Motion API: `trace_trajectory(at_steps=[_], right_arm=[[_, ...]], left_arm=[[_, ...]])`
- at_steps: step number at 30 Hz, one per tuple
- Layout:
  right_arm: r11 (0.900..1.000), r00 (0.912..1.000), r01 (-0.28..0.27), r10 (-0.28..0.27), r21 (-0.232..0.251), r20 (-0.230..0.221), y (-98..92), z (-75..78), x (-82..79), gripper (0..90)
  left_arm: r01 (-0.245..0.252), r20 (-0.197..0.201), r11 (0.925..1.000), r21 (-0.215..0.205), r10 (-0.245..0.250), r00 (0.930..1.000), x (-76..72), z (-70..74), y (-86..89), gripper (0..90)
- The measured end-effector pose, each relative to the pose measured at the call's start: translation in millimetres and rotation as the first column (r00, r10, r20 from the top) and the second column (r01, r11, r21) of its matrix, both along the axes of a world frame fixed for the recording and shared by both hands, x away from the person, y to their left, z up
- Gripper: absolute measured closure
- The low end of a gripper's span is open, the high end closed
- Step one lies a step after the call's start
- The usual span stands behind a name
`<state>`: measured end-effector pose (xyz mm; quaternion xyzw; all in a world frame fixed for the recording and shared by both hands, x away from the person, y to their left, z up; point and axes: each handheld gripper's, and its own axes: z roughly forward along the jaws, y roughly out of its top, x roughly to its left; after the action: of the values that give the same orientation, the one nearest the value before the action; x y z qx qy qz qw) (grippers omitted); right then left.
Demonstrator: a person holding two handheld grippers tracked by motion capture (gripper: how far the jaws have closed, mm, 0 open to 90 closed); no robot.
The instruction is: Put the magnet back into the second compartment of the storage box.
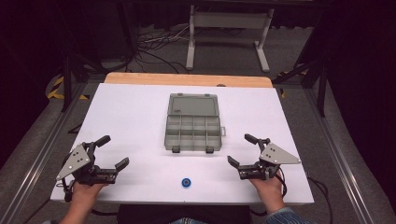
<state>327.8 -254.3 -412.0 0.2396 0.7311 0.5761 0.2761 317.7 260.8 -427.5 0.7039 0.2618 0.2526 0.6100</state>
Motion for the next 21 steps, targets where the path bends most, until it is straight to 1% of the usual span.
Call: trace_trajectory(at_steps=[1,3,14,16,17,21], right_arm=[[1.000,1.0000,-0.002,0.002,-0.001,-0.004,0.0,0.0,0.3,5.9],[1.000,1.0000,-0.004,0.004,0.003,-0.005,0.2,-0.1,0.6,5.9],[1.000,0.9999,0.002,-0.002,0.005,-0.015,0.1,0.0,0.9,5.8],[1.000,0.9997,0.003,-0.003,0.000,-0.023,1.3,0.1,0.0,5.8],[1.000,0.9998,0.001,-0.001,-0.008,-0.017,1.3,0.6,0.2,5.8],[1.000,0.9998,-0.006,0.006,-0.001,-0.021,2.3,1.8,0.2,5.9]], left_arm=[[0.003,0.002,1.0000,0.007,-0.003,1.0000,-0.6,0.3,-1.2,0.3],[0.002,0.002,1.0000,0.008,-0.002,1.0000,-0.8,0.5,-1.3,0.3],[0.011,-0.016,0.9999,-0.008,-0.011,0.9998,1.4,0.5,-0.4,0.3],[0.011,-0.016,0.9999,-0.007,-0.011,0.9998,1.4,0.7,-0.1,0.5],[0.011,-0.014,0.9999,-0.007,-0.011,0.9998,1.5,0.7,0.0,0.5],[0.009,-0.011,1.0000,-0.003,-0.009,0.9999,1.1,0.9,-1.2,0.5]])
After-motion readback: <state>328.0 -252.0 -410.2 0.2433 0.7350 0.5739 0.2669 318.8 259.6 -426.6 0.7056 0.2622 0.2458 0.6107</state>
